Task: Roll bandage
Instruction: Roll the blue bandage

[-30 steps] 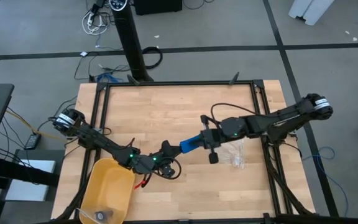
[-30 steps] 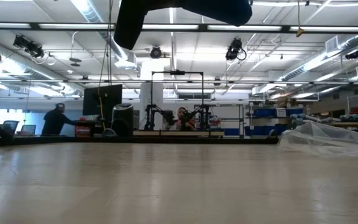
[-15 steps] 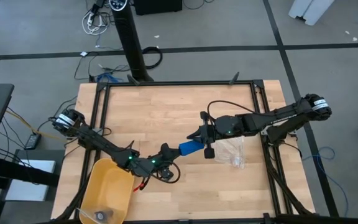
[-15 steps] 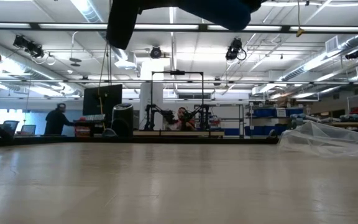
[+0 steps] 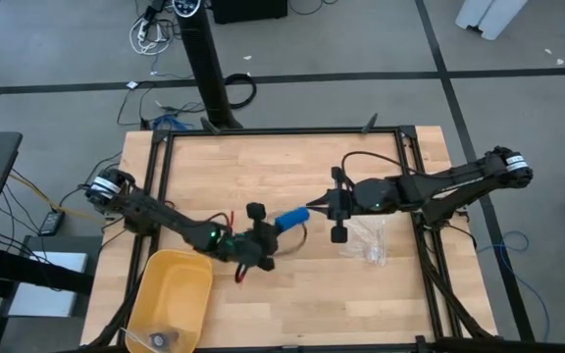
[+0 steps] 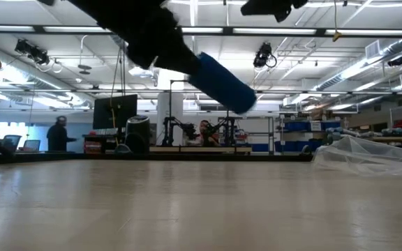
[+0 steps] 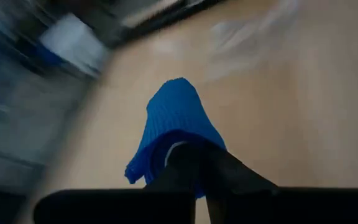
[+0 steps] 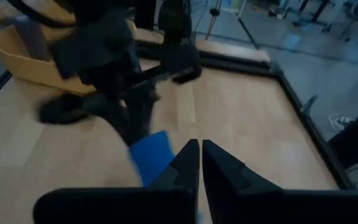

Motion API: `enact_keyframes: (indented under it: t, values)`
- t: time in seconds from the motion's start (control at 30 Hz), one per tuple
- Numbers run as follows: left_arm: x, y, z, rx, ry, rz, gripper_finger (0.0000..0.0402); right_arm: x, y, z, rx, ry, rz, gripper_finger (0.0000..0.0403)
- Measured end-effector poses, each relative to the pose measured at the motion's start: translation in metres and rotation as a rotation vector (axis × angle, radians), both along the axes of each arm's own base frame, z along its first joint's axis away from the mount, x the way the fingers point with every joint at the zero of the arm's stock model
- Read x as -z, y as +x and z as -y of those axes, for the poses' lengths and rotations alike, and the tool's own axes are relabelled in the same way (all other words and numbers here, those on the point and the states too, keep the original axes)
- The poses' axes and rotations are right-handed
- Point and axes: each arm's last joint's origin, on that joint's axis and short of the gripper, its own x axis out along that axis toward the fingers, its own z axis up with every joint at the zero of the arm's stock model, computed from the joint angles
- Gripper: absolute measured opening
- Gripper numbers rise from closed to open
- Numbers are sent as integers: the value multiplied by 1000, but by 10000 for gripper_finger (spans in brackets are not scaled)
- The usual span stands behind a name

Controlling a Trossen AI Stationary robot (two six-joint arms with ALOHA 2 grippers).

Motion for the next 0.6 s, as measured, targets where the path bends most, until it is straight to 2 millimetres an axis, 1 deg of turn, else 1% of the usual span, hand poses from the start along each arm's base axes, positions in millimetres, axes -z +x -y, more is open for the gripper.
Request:
enact_keyframes:
  t: [0.07,0.13,0.27,0.37,0.4,0.5,0.6]
  values:
    - [0,6,-8,-21,-311,76,15,4,0,3,-1,36,-11,8]
    - [1,10,-18,-46,-566,130,15,8,0,5,-6,80,-20,3]
    - [9,10,-31,-53,-906,299,15,16,0,6,-56,160,-48,7]
    - [19,1,-41,-76,-1093,448,15,29,-2,5,-106,209,-73,5]
    - [25,-3,-45,-104,-1135,487,15,35,-3,5,-108,217,-81,3]
    - [53,-19,-55,-230,-1242,561,15,52,-5,5,-109,222,-63,3]
    - [79,-28,-61,-307,-1381,606,15,69,-4,5,-110,228,-36,4]
